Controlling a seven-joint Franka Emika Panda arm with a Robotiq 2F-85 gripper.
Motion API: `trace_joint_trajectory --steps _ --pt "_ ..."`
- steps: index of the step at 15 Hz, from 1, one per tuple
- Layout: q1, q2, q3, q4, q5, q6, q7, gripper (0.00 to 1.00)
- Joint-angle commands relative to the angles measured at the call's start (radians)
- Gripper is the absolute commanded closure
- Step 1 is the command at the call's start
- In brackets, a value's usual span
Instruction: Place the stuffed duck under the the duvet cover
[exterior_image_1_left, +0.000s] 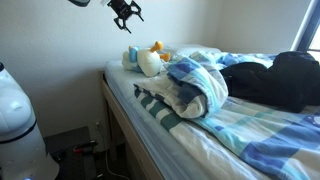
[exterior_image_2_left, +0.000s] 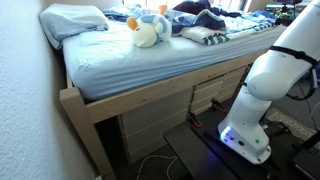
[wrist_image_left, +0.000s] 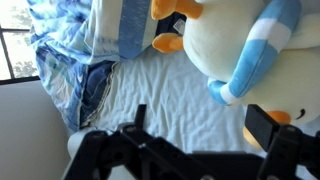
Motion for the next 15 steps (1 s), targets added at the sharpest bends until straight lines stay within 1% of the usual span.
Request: trace_joint_trajectory --steps 1,6,10,15 --pt "-0.014 -0.005 0.008 0.002 0.007 -0.001 -0.011 0.0" --pt "-0.014 0.015 0.017 0.01 0.004 0.0 -0.005 0.0" --pt "-0.035 0.042 0.006 0.037 0.007 -0.024 0.015 0.0" --pt "-0.074 0.02 -0.018 0.037 0.016 -0.098 0.03 0.0"
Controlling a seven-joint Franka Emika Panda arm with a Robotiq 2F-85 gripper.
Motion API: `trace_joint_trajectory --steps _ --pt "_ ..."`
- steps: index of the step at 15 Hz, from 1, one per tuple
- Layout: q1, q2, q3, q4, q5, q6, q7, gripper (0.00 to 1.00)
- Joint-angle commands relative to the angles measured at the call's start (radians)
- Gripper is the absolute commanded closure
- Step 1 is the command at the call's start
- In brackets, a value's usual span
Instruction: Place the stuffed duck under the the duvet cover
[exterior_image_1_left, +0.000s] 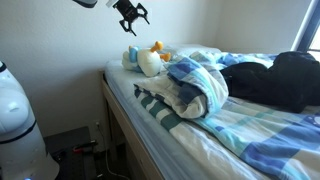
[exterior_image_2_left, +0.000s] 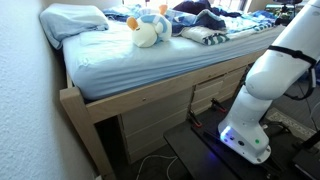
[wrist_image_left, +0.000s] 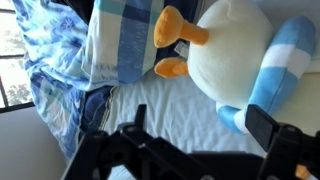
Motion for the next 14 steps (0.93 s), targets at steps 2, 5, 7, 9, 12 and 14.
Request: trace_joint_trajectory --steps 2,5,7,9,12,14 --pt "-0.03 -0.033 -0.021 0.014 0.017 -0.094 0.016 0.0" --pt "-0.047 -0.073 -0.051 -0.014 0.027 -0.106 0.026 0.0" --pt "-0.062 -0.107 -0.076 -0.048 0.022 -0.087 0.044 0.0" --pt "-0.078 -0.138 -0.103 -0.085 0.012 -0.069 0.046 0.0" --pt "-0.102 -0.182 -0.146 -0.153 0.016 -0.052 0.062 0.0" --pt "-0.118 -0.211 -0.176 -0.21 0.016 -0.033 0.086 0.0"
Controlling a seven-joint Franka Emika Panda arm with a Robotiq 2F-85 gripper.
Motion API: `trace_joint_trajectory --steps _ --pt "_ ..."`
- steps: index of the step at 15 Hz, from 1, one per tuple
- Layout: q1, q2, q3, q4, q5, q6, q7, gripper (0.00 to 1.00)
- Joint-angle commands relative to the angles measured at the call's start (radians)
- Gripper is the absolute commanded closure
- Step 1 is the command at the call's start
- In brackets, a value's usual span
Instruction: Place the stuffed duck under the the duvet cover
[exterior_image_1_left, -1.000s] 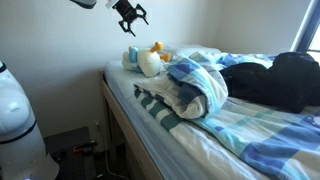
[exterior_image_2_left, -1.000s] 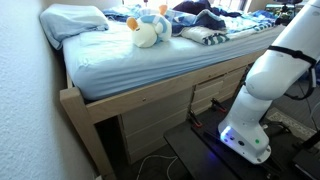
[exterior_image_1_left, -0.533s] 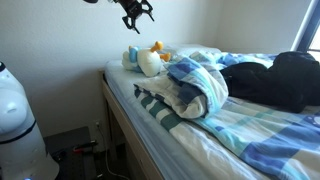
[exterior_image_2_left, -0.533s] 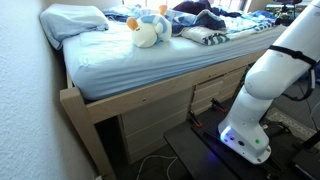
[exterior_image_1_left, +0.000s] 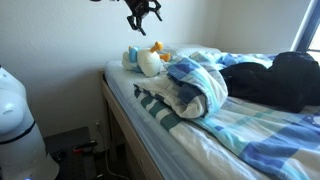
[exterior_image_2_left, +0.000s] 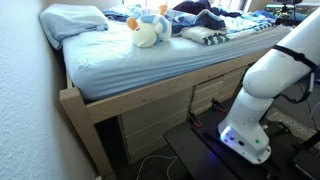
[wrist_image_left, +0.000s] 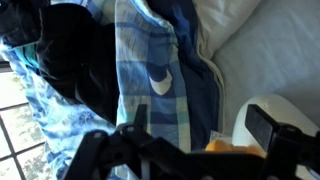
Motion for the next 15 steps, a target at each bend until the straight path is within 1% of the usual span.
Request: trace_joint_trajectory --steps 1,5,8,12,15 --pt "-0.037 -0.081 -0.04 -0.132 0.006 0.06 0.059 0.0" --pt "-0.073 -0.116 -0.084 -0.24 -0.006 0.114 0.109 0.0" --pt "-0.106 -0.129 -0.103 -0.309 -0.029 0.156 0.145 0.0" --pt "-0.159 -0.137 -0.112 -0.376 -0.111 0.201 0.223 0.0" --pt "-0.182 -0.13 -0.119 -0.398 -0.172 0.215 0.272 0.0"
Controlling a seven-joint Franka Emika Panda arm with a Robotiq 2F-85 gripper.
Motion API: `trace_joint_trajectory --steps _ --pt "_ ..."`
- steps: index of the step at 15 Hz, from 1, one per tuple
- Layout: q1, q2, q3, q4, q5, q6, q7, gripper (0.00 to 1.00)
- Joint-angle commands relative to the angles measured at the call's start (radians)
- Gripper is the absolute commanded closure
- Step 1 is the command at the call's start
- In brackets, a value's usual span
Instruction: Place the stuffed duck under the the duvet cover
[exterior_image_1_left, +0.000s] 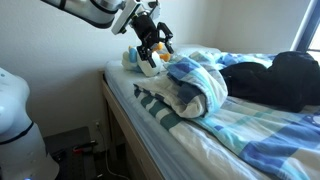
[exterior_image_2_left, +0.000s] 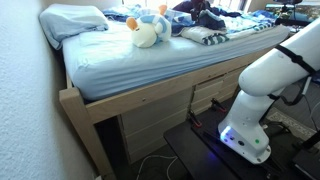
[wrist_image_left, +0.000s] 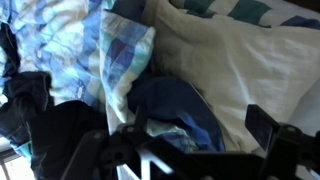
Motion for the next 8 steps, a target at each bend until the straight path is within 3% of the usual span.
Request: trace_joint_trajectory --steps 1,8 --pt "-0.03 -0.021 -0.001 -0.052 -0.067 0.036 0.061 0.0" --pt "-0.025 0.02 0.001 -0.039 -0.162 0.083 0.091 0.0"
